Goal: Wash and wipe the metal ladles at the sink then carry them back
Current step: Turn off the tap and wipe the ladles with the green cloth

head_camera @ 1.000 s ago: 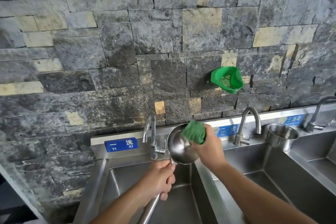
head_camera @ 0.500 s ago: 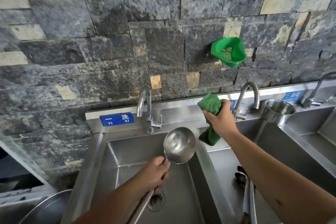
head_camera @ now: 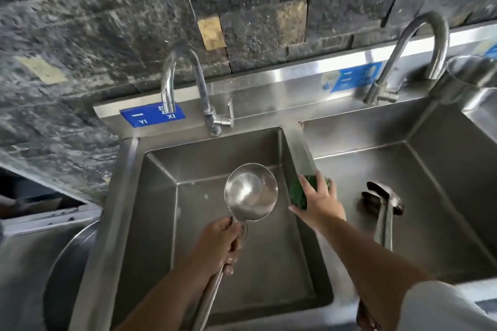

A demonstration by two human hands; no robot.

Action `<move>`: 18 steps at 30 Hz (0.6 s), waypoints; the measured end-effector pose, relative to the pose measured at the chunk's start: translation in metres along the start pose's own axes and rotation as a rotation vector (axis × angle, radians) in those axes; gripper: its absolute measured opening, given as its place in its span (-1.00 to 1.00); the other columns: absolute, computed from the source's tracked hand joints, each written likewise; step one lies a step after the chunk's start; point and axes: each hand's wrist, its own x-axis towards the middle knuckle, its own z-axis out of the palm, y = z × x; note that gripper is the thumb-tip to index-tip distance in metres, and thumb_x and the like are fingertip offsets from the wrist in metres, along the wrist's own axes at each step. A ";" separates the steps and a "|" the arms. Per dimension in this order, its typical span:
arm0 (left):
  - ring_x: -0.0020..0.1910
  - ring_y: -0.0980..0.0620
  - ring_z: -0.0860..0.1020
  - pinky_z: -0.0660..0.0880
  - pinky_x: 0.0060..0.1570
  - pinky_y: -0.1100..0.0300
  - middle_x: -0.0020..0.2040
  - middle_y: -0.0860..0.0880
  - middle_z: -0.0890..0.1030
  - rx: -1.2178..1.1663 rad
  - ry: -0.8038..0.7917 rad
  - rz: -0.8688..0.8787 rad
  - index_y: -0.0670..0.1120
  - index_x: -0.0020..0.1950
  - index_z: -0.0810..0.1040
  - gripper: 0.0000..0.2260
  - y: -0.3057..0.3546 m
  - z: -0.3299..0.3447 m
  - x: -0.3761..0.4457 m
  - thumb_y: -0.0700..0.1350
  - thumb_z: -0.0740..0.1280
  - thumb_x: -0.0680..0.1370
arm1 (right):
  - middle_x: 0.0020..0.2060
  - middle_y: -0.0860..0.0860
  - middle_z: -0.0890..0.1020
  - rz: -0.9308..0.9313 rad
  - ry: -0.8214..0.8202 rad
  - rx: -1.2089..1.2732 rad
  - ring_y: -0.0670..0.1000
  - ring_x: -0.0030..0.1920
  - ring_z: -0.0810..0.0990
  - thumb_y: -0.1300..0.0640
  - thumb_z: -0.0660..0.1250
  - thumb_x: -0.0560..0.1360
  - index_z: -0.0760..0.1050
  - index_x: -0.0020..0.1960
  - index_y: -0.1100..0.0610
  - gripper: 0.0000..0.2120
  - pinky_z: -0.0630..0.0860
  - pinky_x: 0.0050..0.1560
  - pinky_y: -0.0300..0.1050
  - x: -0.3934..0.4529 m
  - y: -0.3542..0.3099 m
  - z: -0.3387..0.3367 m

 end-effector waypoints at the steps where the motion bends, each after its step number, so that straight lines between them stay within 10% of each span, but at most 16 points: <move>1: -0.61 0.11 0.22 0.22 -0.56 0.35 -0.46 0.00 0.38 -0.017 0.000 -0.020 -0.13 -0.20 0.38 -0.76 -0.002 0.002 0.003 -0.10 0.18 0.65 | 0.54 -0.06 -0.13 -0.012 0.006 -0.001 0.26 0.54 -0.10 -0.41 0.29 0.38 -0.08 0.52 -0.27 -0.14 0.41 0.31 0.32 0.005 0.001 0.003; 10: -0.59 0.13 0.24 0.21 -0.56 0.36 -0.40 0.00 0.39 -0.100 -0.045 -0.127 -0.10 -0.10 0.42 -0.86 0.004 0.027 0.023 -0.08 0.22 0.63 | 0.57 0.00 -0.30 -0.007 -0.234 -0.073 0.26 0.53 -0.34 -0.55 0.21 0.25 -0.22 0.54 -0.27 0.04 -0.18 0.43 0.46 0.030 -0.010 -0.030; 18: -0.61 0.13 0.24 0.20 -0.58 0.36 -0.45 0.01 0.37 -0.117 -0.124 -0.093 -0.10 -0.22 0.37 -0.77 0.025 0.068 0.035 -0.09 0.26 0.62 | 0.57 -0.14 -0.11 0.030 -0.155 0.189 0.22 0.55 0.06 -0.28 0.27 0.36 -0.18 0.53 -0.25 -0.11 0.36 0.33 0.28 -0.024 0.007 -0.051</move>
